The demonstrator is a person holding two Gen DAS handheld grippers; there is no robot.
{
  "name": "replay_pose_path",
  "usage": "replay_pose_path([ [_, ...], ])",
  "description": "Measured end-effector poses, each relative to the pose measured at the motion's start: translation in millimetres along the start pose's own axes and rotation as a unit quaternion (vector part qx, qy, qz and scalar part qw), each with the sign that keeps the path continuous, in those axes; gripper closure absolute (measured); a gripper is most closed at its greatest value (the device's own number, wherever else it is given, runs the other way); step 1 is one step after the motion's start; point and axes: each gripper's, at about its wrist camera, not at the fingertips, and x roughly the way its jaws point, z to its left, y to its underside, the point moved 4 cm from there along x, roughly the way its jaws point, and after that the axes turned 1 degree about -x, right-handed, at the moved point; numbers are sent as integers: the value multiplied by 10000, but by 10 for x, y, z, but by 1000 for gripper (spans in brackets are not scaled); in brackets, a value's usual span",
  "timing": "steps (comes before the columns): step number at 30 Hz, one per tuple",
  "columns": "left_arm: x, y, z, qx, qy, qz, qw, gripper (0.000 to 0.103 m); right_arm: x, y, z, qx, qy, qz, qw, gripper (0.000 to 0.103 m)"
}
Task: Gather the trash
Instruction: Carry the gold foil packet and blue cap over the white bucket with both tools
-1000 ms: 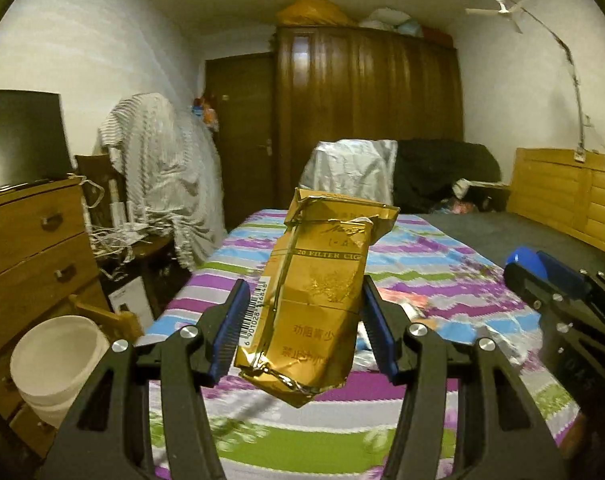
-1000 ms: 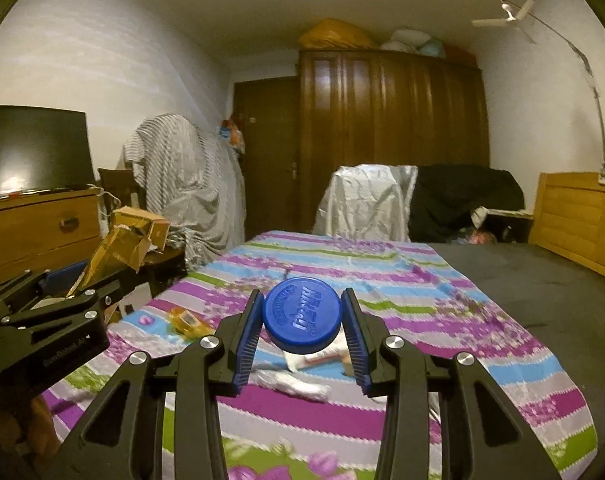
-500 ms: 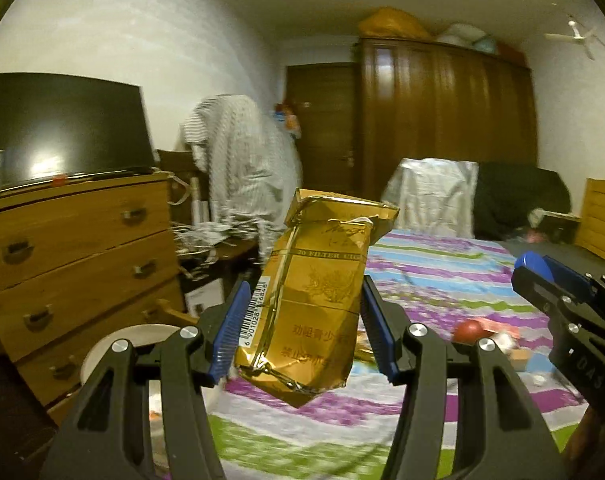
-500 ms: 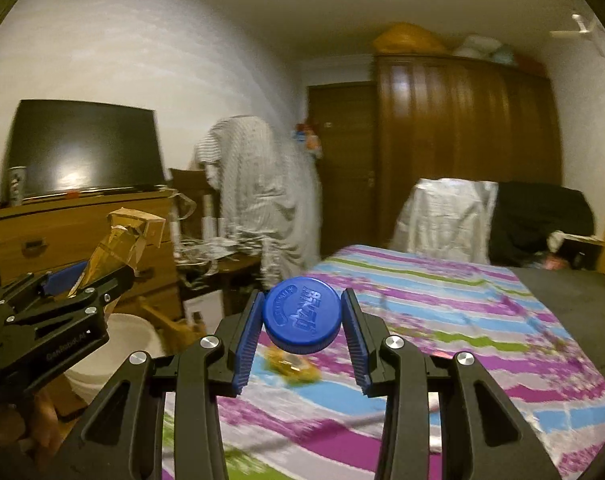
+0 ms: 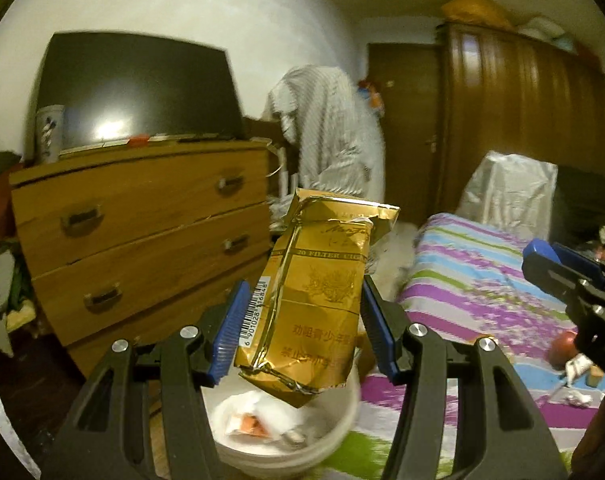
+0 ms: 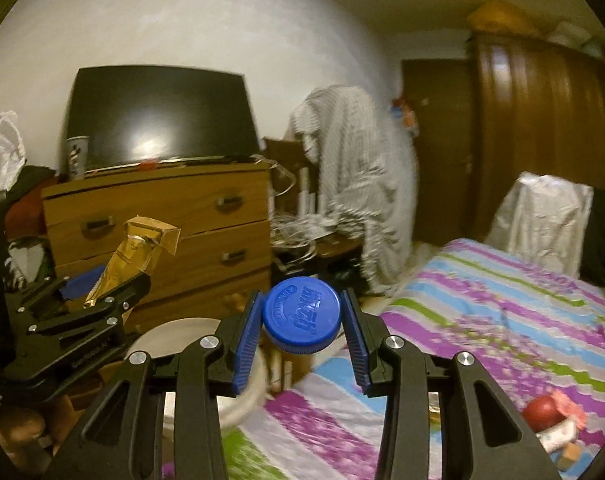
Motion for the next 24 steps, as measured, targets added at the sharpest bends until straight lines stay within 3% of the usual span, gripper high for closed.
replay_pose_path([
  [6, 451, 77, 367, -103, -201, 559, 9982, 50, 849, -73, 344, -43, -447, 615, 9971, 62],
  [10, 697, 199, 524, -147, -248, 925, 9953, 50, 1425, 34, 587, -47, -825, 1251, 9887, 62],
  [18, 1221, 483, 776, -165, -209, 1779, 9837, 50, 2151, 456, 686, 185, -1255, 2385, 9628, 62],
  [24, 1438, 660, 900, -223, -248, 2101, 9771, 49, 2383, 658, 675, 221, -1363, 2705, 9528, 62],
])
